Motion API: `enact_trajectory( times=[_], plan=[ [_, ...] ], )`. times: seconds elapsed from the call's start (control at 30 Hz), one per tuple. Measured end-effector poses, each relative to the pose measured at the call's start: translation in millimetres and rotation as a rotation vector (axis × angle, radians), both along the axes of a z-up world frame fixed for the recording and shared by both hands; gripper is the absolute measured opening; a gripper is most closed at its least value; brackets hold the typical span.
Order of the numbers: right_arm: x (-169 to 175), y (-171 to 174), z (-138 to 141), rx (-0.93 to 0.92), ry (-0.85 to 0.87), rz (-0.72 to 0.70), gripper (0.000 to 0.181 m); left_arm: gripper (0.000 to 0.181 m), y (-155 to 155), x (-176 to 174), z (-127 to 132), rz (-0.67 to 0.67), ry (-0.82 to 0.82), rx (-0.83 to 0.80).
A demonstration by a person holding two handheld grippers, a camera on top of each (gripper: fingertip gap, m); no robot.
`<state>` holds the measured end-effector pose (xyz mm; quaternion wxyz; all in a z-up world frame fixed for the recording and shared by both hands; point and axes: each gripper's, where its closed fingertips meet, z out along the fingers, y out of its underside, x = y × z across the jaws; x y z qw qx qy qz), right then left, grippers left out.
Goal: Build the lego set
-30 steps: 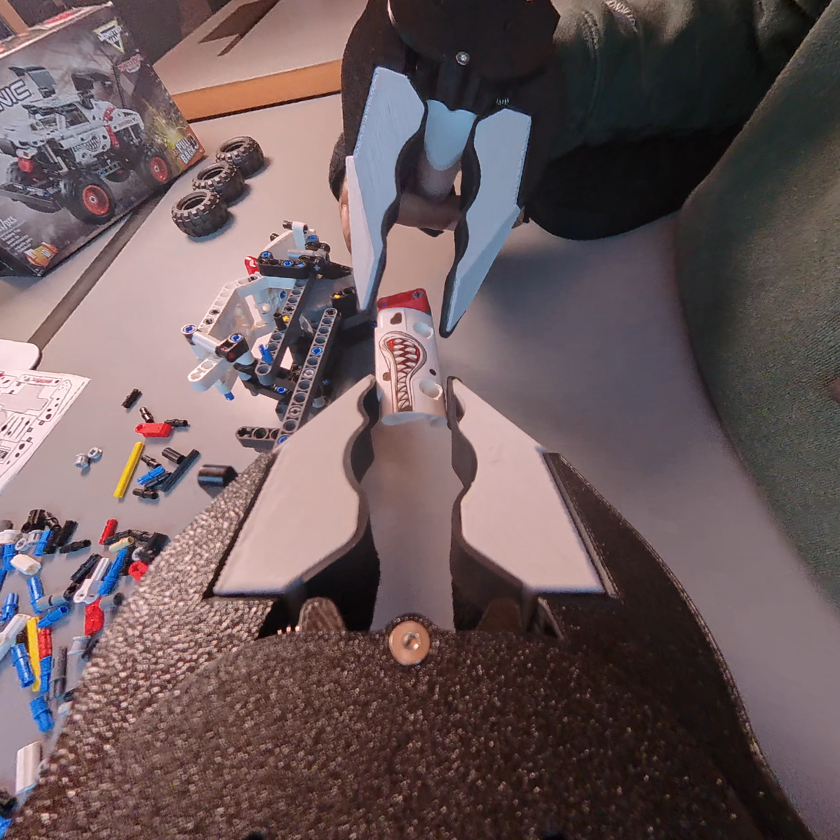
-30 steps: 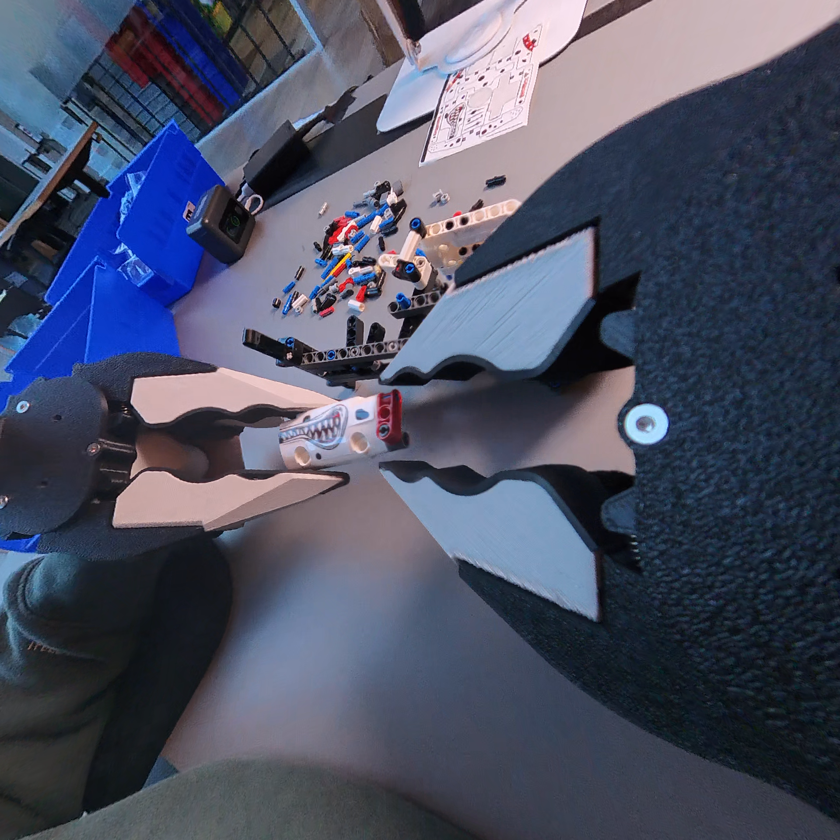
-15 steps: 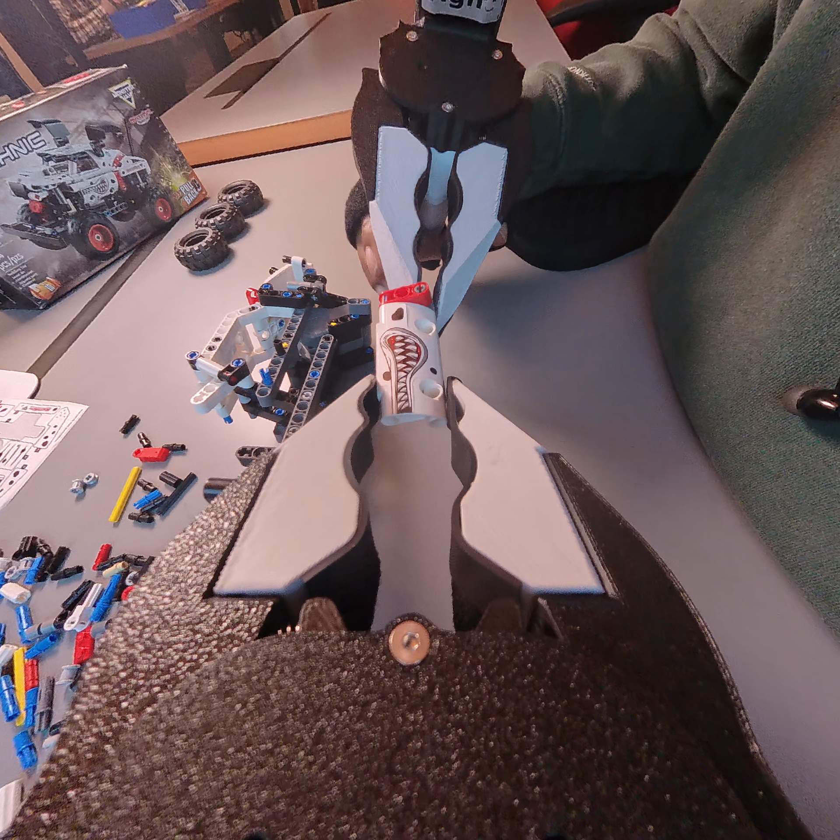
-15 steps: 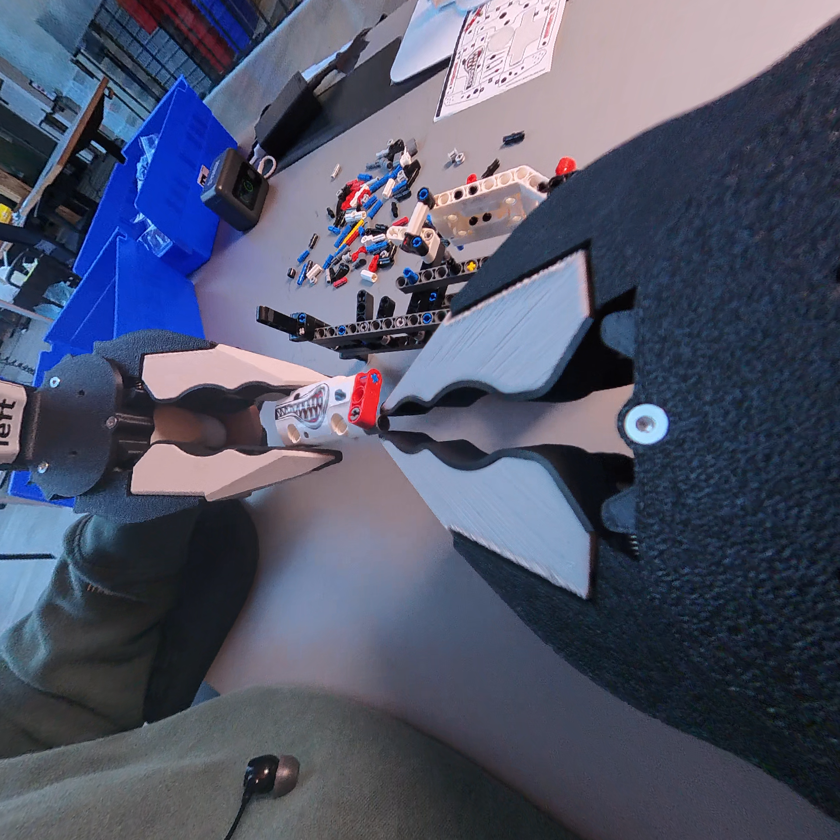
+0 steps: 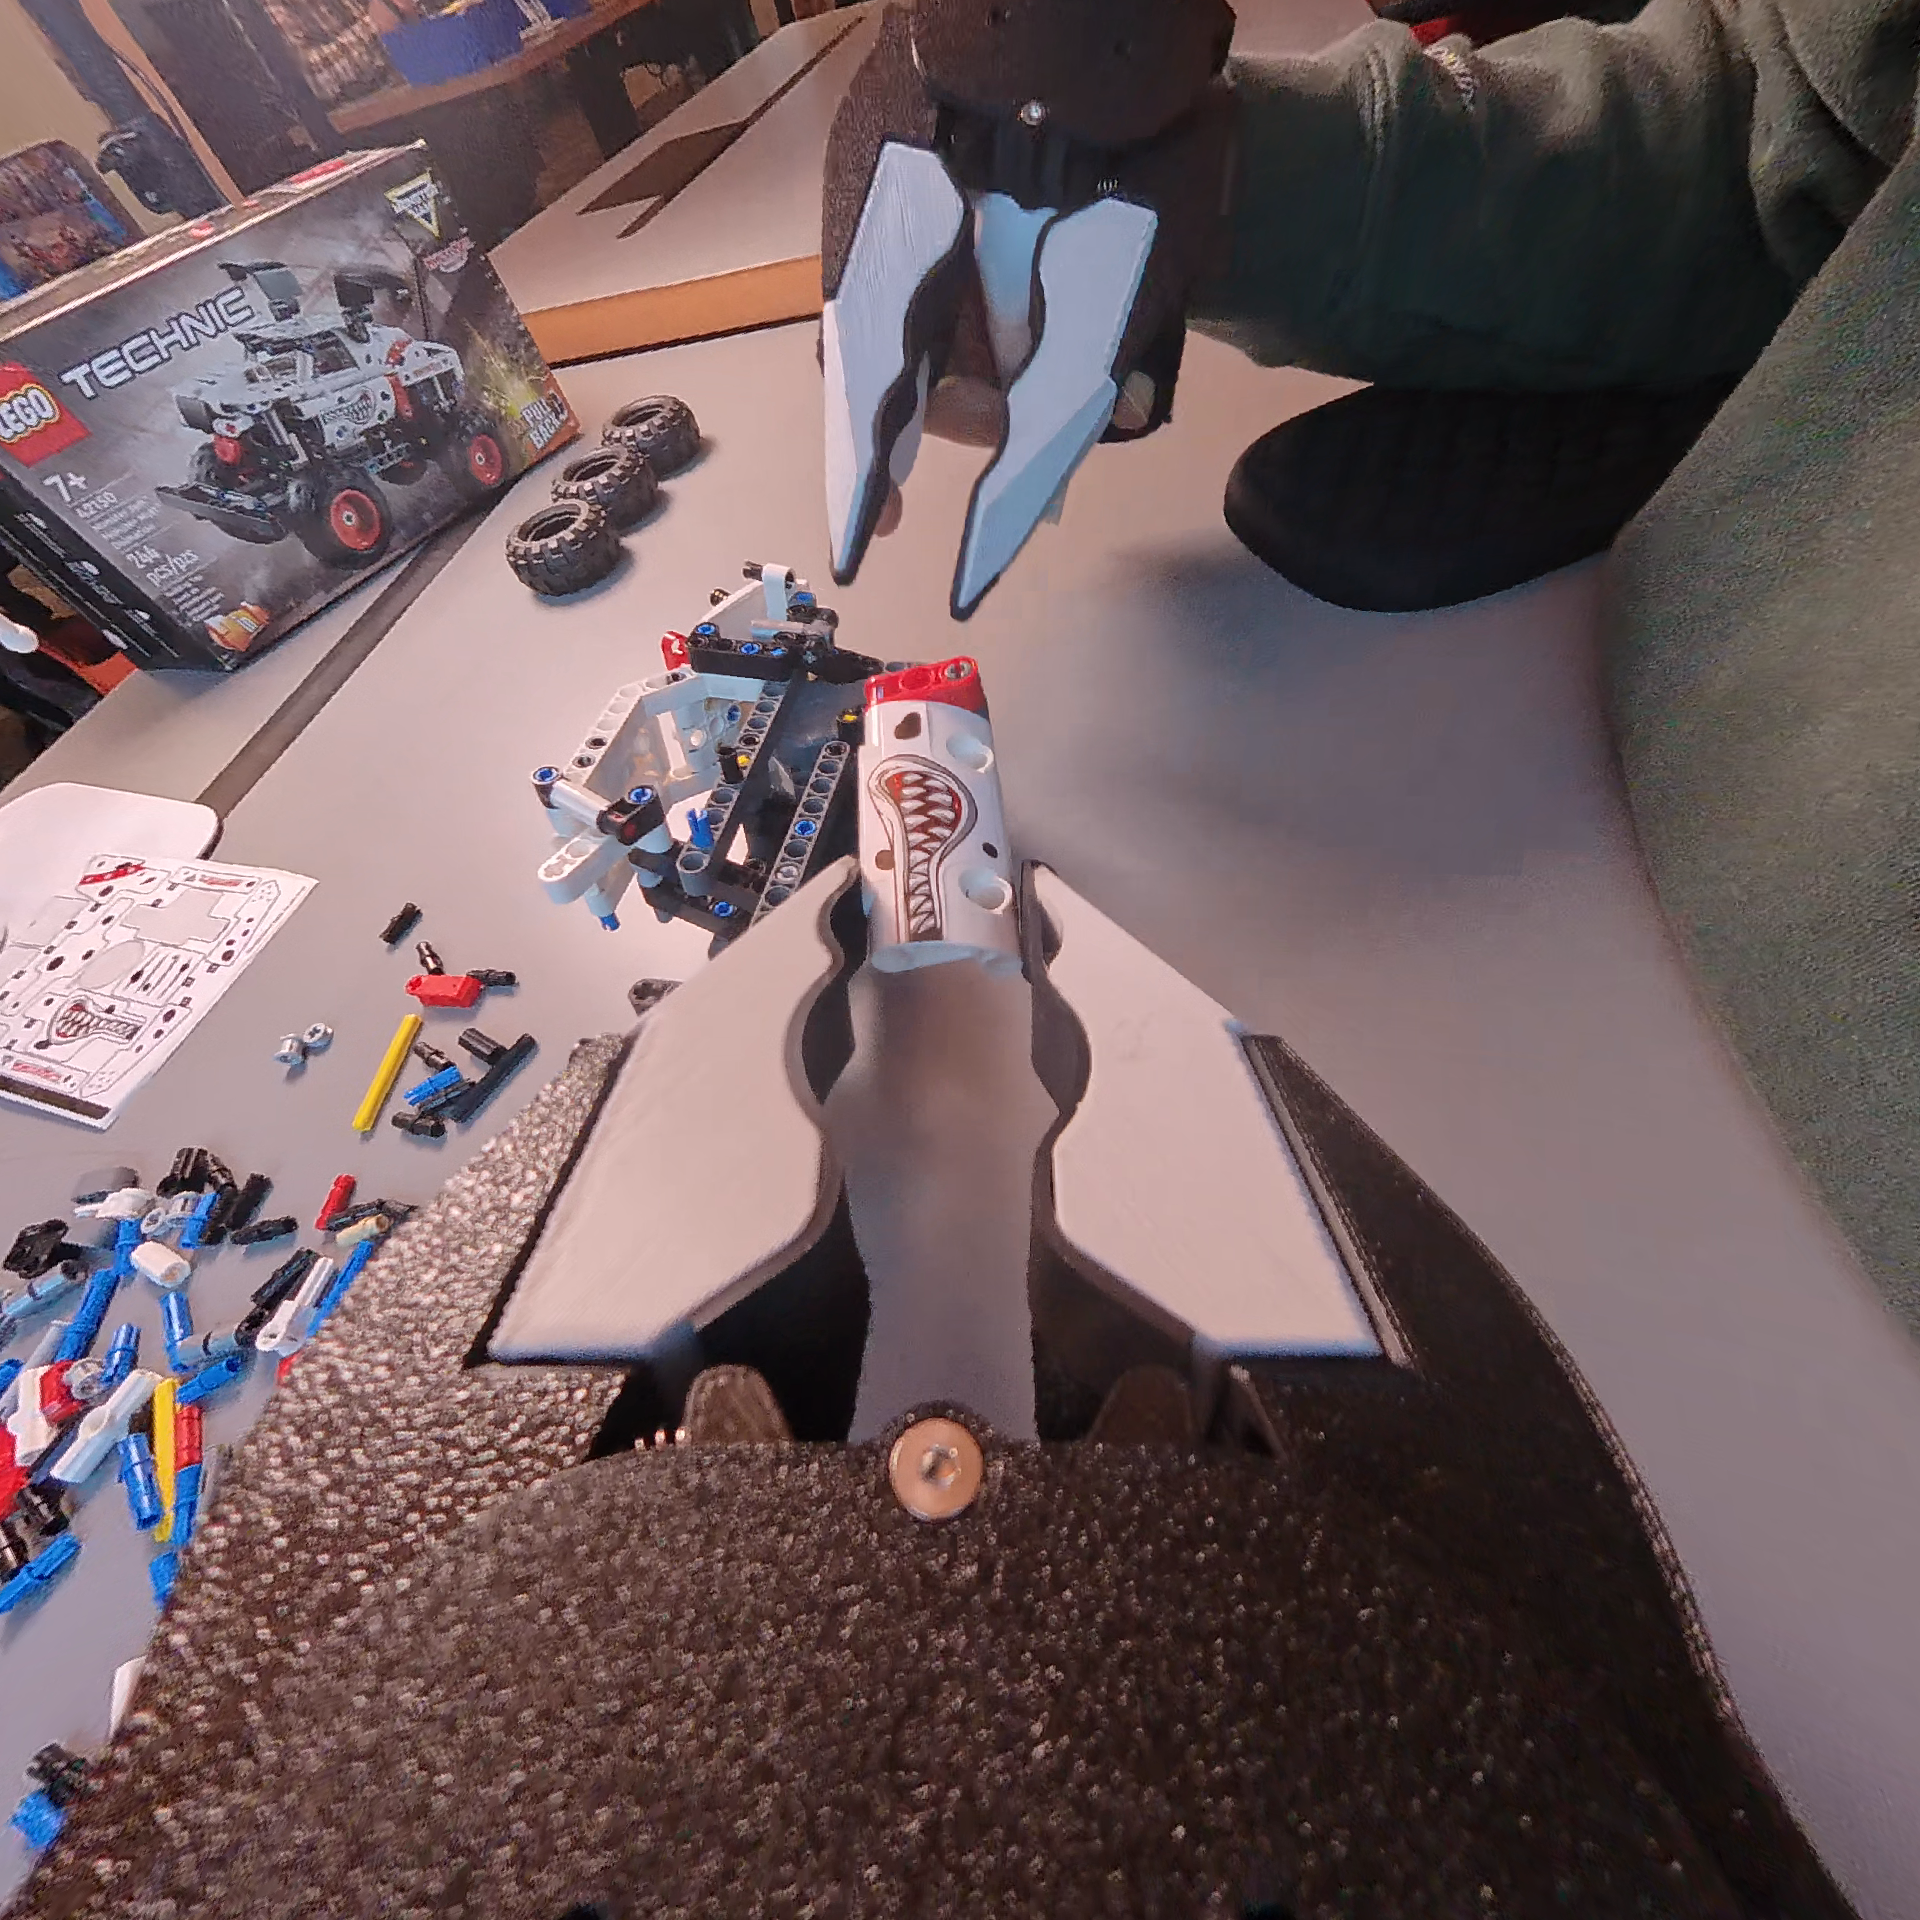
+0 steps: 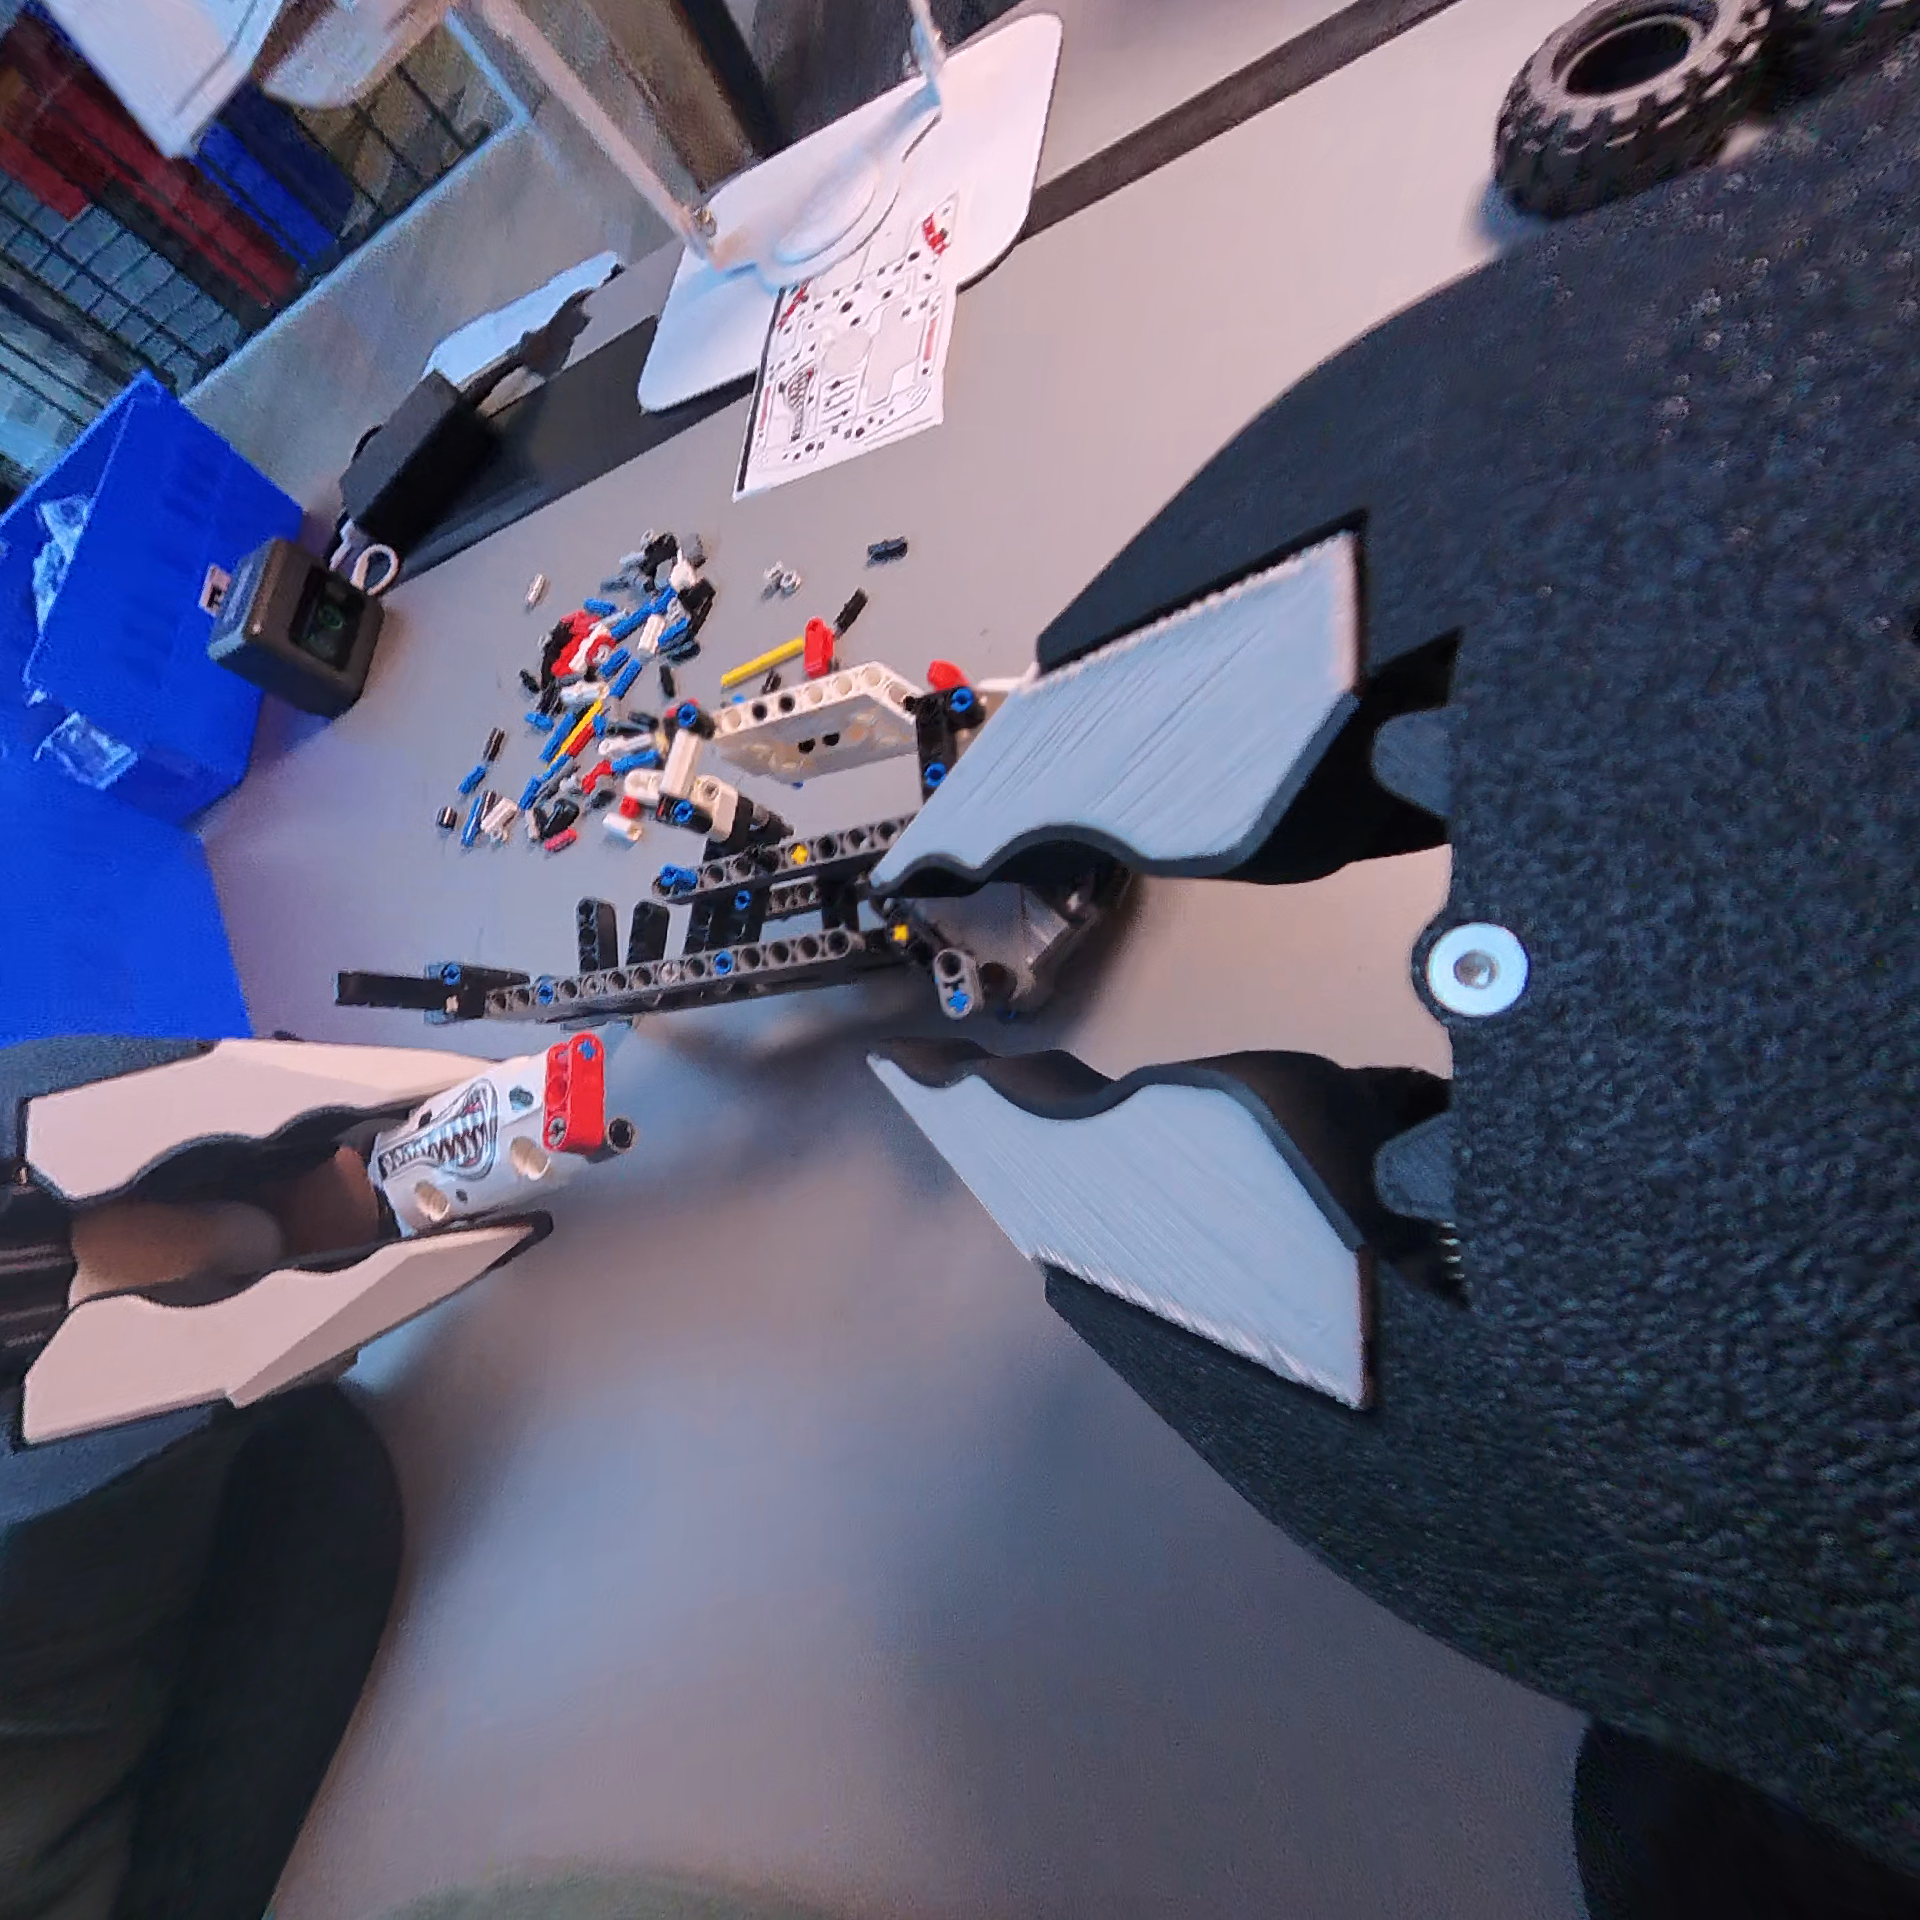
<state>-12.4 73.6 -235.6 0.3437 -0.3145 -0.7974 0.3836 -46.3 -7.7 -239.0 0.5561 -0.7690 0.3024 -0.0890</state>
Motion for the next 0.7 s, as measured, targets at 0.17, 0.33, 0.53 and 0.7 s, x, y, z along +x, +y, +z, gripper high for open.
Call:
enact_trajectory(
  times=[0.17, 0.33, 0.53, 0.7],
  plan=[
    [0.7, 7.0, -9.4, 0.021, -0.033, -0.031, 0.026, 0.029, 4.0, -3.3, -1.8, 0.024, 0.007, 0.005],
    [-3.7, 2.2, -28.1, 0.044, -0.094, -0.031, 0.026, 0.028, 10.7, -7.5, 3.9, 0.064, 0.029, 0.027],
    [-7.6, -0.2, -31.1, 0.042, -0.080, -0.031, 0.015, 0.029, 18.0, -6.5, 26.0, 0.029, 0.147, 0.055],
    [-7.2, -4.7, -30.7, 0.039, -0.058, 0.005, 0.015, 0.029, 25.8, -7.4, 55.6, -0.073, 0.176, -0.009]
  ],
)
